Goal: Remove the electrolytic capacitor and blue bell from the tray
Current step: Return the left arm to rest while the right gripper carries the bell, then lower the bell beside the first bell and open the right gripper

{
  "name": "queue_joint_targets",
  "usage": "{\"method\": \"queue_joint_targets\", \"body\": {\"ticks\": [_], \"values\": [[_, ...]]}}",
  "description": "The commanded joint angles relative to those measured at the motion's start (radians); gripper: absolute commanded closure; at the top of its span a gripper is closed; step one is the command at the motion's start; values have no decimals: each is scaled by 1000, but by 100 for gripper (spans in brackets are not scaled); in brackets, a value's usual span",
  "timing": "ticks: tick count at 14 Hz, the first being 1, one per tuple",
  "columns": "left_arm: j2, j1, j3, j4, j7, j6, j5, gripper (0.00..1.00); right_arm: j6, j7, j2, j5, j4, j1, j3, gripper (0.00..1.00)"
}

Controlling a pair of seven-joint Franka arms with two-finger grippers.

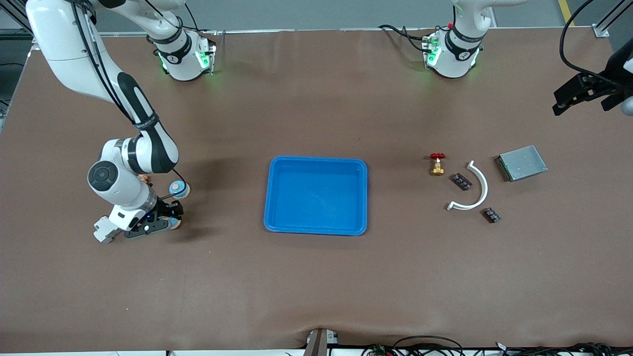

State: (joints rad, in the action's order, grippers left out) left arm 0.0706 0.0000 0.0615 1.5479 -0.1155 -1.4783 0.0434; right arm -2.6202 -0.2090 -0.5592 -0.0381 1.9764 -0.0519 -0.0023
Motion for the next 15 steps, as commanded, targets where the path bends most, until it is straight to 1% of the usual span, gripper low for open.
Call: {"method": "queue_joint_targets", "body": {"ticks": [1, 15], "values": [[17, -11, -11, 20, 14, 3, -16, 0, -27, -10, 36, -6, 45, 24, 21, 100], [8, -2, 8, 15, 14, 46, -16, 0, -70, -6, 33, -5, 71, 23, 21, 100]]}}
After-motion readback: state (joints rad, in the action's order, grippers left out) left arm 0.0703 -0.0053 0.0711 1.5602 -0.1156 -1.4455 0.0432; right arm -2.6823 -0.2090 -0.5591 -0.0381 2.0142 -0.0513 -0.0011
